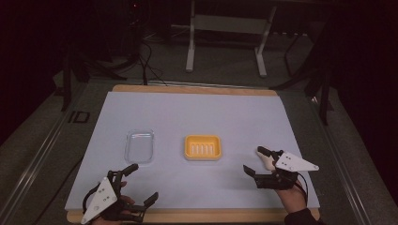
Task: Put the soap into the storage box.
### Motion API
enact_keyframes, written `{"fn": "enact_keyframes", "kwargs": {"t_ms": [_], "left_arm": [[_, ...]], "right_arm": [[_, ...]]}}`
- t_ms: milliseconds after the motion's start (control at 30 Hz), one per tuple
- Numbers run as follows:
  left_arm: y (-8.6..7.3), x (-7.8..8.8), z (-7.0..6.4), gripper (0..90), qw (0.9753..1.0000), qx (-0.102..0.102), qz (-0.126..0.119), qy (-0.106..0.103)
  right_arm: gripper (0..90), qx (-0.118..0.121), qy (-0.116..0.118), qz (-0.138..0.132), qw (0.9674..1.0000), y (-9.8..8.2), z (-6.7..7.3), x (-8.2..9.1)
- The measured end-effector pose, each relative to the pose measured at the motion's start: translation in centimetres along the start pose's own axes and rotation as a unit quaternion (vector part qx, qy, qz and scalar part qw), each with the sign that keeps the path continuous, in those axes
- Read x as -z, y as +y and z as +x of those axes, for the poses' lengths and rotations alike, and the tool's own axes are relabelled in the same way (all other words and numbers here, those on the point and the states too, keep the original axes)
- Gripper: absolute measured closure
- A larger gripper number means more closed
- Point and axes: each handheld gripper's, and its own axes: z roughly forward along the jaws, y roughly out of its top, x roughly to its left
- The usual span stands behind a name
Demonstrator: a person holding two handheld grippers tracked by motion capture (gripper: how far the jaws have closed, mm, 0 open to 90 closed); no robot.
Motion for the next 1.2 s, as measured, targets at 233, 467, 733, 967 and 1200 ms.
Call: {"fn": "enact_keyframes", "kwargs": {"t_ms": [233,467,733,967,1200], "left_arm": [[0.0,0.0,0.0,0.0,1.0,0.002,0.005,-0.004],[0.0,-0.1,-0.1,0.0,0.9999,0.0,0.01,-0.007],[-0.1,-0.1,0.0,0.0,0.9999,0.003,0.013,-0.004],[0.0,0.0,-0.2,0.0,0.9999,0.002,0.012,-0.007],[-0.1,0.0,-0.2,0.0,0.9998,0.0,0.017,-0.01]], "right_arm": [[14.0,-0.004,0.006,0.005,1.0,0.1,0.1,0.0],[13.3,-0.016,0.021,0.022,0.9994,0.0,-0.1,-0.3],[11.1,-0.032,0.057,0.093,0.9935,-0.2,-0.2,-1.7],[11.0,0.0,0.099,0.195,0.9758,-0.3,0.8,-3.2],[13.0,0.018,0.11,0.227,0.9674,-0.1,1.5,-3.8]]}}
